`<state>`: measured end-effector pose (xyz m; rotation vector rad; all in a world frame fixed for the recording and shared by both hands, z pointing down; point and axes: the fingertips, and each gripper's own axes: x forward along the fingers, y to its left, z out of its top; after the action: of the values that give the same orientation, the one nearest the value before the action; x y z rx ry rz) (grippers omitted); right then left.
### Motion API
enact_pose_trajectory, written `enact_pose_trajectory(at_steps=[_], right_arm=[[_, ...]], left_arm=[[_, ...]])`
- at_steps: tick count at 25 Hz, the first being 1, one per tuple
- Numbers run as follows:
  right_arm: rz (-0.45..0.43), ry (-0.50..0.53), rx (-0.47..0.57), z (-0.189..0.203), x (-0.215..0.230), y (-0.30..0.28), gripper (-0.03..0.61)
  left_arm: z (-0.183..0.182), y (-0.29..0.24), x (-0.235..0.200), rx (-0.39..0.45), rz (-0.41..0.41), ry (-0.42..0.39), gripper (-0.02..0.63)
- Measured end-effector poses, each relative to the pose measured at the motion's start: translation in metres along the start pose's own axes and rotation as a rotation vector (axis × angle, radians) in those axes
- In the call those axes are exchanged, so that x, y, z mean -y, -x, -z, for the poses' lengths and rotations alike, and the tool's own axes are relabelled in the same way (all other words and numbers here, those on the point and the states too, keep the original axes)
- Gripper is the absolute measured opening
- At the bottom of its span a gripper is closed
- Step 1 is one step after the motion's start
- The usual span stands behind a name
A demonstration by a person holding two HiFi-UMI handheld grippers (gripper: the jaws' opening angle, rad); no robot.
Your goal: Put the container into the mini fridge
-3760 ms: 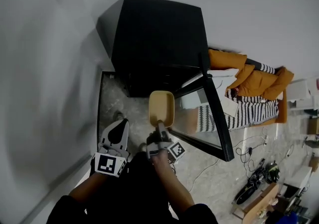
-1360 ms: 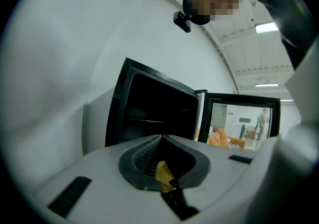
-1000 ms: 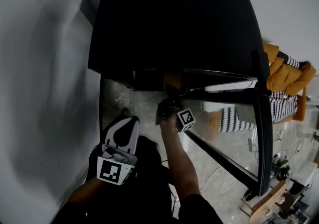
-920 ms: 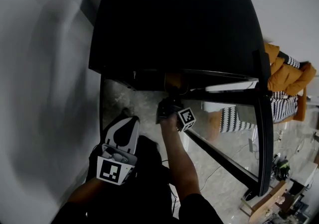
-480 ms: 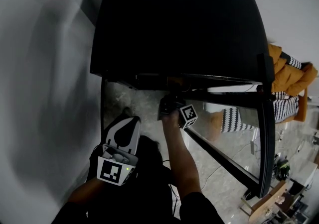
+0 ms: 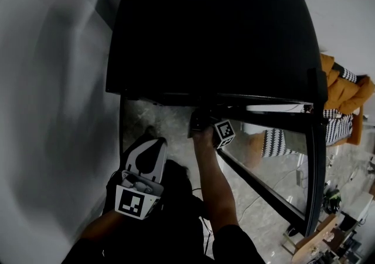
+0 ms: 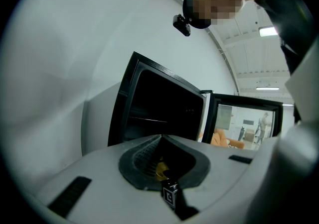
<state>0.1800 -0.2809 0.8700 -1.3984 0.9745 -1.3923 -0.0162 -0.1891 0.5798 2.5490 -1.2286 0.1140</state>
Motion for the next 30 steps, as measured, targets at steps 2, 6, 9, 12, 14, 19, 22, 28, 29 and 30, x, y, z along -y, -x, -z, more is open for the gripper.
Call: enact_pose_trajectory(at_steps=[2,6,9,12,14,19,22,28,29,30], right_arm=[[-0.007,0.0,0.003,0.0,-0.002,-0.002,0.164],[-0.012,0.008,0.01,-0.002,-0.004,-0.005,0.167],[-0.01,0.011,0.018,-0.003,-0.004,-0.009,0.17],[-0.003,0.004,0.023,-0.003,-0.004,-0.011,0.17],[-0.004,0.004,0.025,-0.003,-0.005,-0.013,0.171],[-0.006,0.008,0.037,-0.004,-0.007,-0.017,0.176],[-0.014,0.01,0.041,-0.005,-0.008,-0.017,0.183],[-0.018,-0.012,0.049,-0.004,-0.007,-0.018,0.217],[-0.019,-0.015,0.052,-0.005,-0.007,-0.018,0.229],[-0.02,-0.018,0.055,-0.006,-0.006,-0.017,0.233]], left_arm=[[0.001,-0.001,-0.001,-0.005,-0.001,0.003,0.005],[0.0,-0.003,-0.004,0.0,-0.001,0.009,0.005],[-0.002,-0.005,-0.005,0.003,0.002,0.007,0.005],[-0.001,-0.005,-0.005,-0.003,0.002,0.01,0.005],[0.0,-0.005,-0.006,-0.006,0.001,0.013,0.005],[0.0,-0.004,-0.01,-0.007,-0.004,0.02,0.004],[0.0,-0.004,-0.01,-0.005,-0.005,0.02,0.004],[-0.001,-0.001,-0.011,-0.009,-0.008,0.025,0.005],[-0.001,0.0,-0.011,-0.011,-0.009,0.025,0.005],[-0.001,0.001,-0.012,-0.013,-0.011,0.025,0.005]])
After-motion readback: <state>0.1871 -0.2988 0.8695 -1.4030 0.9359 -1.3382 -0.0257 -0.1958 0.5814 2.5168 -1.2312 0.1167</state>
